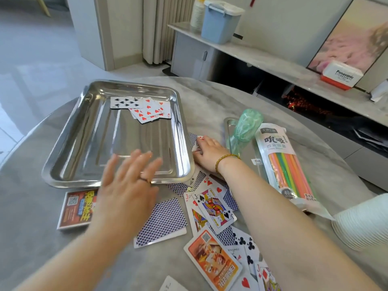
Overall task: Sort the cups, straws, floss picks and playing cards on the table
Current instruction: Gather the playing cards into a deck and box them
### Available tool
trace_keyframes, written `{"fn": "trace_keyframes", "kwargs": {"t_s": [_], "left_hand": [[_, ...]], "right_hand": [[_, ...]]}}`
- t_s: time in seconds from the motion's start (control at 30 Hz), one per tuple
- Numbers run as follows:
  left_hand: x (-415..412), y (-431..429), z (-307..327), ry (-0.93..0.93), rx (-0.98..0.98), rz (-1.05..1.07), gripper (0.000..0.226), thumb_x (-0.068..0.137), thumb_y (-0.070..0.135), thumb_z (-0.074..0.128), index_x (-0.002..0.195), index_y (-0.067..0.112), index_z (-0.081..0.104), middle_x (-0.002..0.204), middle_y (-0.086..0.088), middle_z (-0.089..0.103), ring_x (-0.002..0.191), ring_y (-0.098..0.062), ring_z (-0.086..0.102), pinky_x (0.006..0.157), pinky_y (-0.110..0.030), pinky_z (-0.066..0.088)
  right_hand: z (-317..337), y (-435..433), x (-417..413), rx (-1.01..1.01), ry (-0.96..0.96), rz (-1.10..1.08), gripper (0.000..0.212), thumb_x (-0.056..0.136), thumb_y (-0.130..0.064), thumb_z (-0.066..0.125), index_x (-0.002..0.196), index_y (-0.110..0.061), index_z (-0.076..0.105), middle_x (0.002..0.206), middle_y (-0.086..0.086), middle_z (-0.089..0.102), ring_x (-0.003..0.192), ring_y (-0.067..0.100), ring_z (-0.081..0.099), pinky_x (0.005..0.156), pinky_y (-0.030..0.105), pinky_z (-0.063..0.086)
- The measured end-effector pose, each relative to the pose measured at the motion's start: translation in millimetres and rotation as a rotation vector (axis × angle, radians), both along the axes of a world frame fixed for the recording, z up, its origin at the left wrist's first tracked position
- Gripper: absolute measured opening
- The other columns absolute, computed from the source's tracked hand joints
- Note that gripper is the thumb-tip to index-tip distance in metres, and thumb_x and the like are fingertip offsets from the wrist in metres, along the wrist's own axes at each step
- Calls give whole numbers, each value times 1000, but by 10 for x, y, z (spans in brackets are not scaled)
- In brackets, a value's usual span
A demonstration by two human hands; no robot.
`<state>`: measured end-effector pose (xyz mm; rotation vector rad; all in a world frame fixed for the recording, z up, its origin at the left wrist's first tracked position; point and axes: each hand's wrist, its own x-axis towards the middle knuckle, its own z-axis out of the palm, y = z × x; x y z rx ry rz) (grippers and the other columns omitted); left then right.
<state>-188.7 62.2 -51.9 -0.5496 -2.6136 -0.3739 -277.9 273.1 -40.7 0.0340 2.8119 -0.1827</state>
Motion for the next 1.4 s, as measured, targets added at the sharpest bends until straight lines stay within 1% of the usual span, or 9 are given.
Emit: {"fn": "trace_keyframes", "kwargs": {"t_s": [0.07,0.17,0.27,0.33,0.5,0.7,1.1,1.27,1.4], "left_hand": [[-122,-99,256,-170,-147,78,59,73,27,72,127,16,51,126,-6,58,119,-24,52,106,-40,27],[-258,-197,419,-413,-240,38,52,91,46,43,139,33,29,142,12,38,126,-13,43,102,-27,32],[-230,-274,413,-544,-282,-76,51,84,57,47,130,33,44,134,15,46,118,-12,50,91,-24,41],[-177,-312,347,-504,-355,-117,40,88,50,45,125,33,47,127,17,50,115,-10,51,88,-24,43],[-279,-344,361,-375,-458,-115,34,97,41,27,126,38,44,122,15,56,111,-9,54,77,-22,43],[-504,-493,510,-276,51,-9,24,86,16,58,108,17,68,101,-14,70,90,-33,64,78,-36,48],[-350,-282,411,-444,-103,-14,35,94,28,44,128,26,51,122,-2,60,109,-21,56,84,-24,41],[-220,-165,313,-475,-204,-85,38,93,33,45,131,29,47,129,4,56,117,-17,50,93,-23,38],[-92,-116,323,-404,-232,-160,47,92,38,45,137,31,34,141,12,40,133,-8,31,110,-22,11]], "right_hand": [[17,-74,145,-9,-18,14,61,96,-41,31,147,-17,8,156,6,0,144,21,1,117,35,5],[26,-142,344,-31,-48,37,65,95,-41,36,147,-14,8,156,7,0,144,21,1,116,33,5],[62,-165,429,-122,-11,-12,56,95,-34,40,143,-9,23,153,10,17,141,23,16,113,30,15],[74,-176,379,-207,87,-111,51,95,-30,41,139,-8,30,148,11,27,136,25,26,110,31,23],[41,-275,83,-263,127,-169,62,94,-35,43,146,-12,16,155,7,13,142,23,16,114,35,17],[-102,-457,135,-115,91,77,62,94,-47,36,146,-22,16,156,0,6,143,21,2,115,37,1],[-105,-454,1309,-128,5,200,63,94,-48,34,147,-26,8,156,-3,-6,143,12,-8,114,30,-9],[-52,-392,1445,-215,86,19,69,93,-49,37,147,-22,5,155,0,-12,143,15,-11,114,28,-8],[-85,-331,1151,-152,119,-209,74,94,-49,33,147,-10,-1,155,10,-12,143,21,-12,115,31,-8]]}}
